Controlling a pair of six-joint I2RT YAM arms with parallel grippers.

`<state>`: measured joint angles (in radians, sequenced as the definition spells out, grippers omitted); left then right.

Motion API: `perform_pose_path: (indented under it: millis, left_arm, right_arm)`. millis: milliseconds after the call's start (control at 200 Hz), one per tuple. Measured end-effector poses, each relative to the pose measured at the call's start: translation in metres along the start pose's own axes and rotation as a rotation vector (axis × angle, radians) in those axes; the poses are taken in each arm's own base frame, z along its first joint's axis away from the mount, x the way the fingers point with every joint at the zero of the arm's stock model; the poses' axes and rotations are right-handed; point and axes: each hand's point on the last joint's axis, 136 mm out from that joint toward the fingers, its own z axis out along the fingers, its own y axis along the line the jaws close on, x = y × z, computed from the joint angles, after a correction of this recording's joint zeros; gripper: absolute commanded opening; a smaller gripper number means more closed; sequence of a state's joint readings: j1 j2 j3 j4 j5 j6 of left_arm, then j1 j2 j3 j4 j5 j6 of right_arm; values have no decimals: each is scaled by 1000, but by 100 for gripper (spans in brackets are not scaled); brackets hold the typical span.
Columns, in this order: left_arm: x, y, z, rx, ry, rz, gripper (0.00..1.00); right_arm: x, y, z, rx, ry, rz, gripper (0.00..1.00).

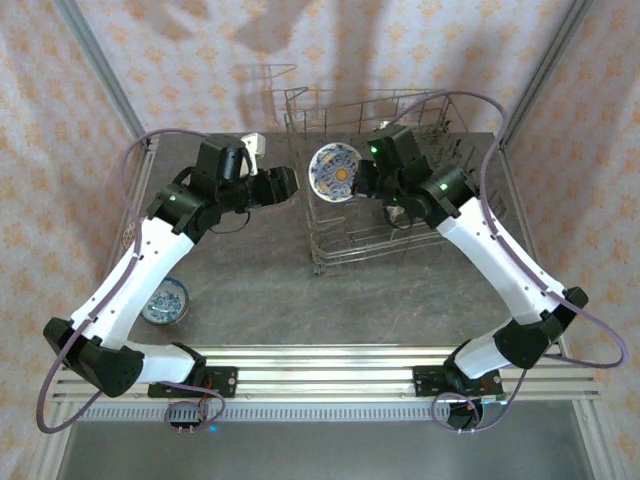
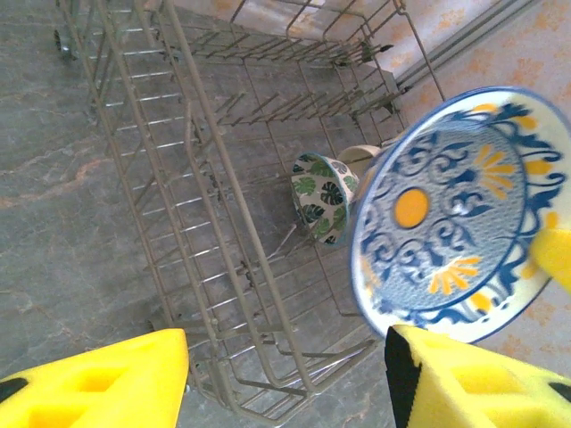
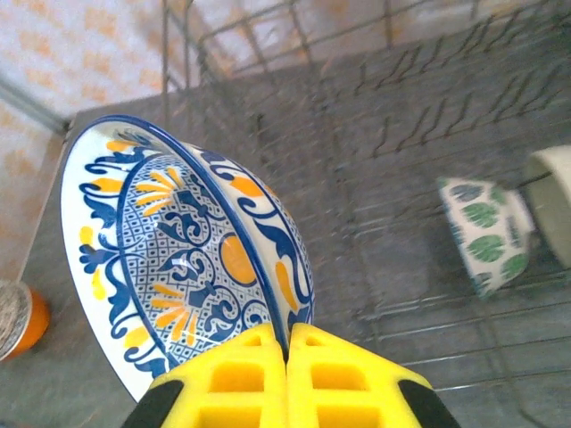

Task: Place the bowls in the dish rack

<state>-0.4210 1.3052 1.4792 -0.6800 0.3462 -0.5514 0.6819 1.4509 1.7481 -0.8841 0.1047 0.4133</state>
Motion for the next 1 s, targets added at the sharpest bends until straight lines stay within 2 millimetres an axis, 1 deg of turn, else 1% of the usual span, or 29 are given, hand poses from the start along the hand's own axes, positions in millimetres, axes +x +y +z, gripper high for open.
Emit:
perform_pose_path:
  millis: [115, 245, 310, 410, 506, 591, 666, 796, 1001]
  left_arm:
    - [6, 14, -1, -31, 3, -11, 62]
    - [28, 37, 7, -79, 52, -31, 62]
    - [42, 49, 15, -103, 90, -40, 62]
    - [63, 64, 25, -134, 147, -53, 62]
    - [78, 73, 31, -147, 189, -62, 62]
    - [84, 79, 36, -156, 208, -68, 62]
    - [89, 84, 42, -164, 225, -77, 62]
    - [97, 93, 52, -175, 259, -94, 62]
    - [106, 97, 63, -170, 297, -105, 62]
  right_arm:
    - [-14, -23, -10, 111, -85, 24, 0]
    - [-24, -50, -18, 260, -160, 26, 0]
    - [-24, -63, -16, 344, -173, 8, 0]
    - [-21, -75, -3, 471, -161, -50, 0]
    - [-14, -78, 17, 572, -133, -120, 0]
    - [-5, -77, 32, 646, -109, -196, 0]
    - [0, -75, 41, 703, -101, -254, 0]
    - [0, -71, 47, 779, -111, -318, 0]
    - [-6, -69, 43, 858, -144, -386, 0]
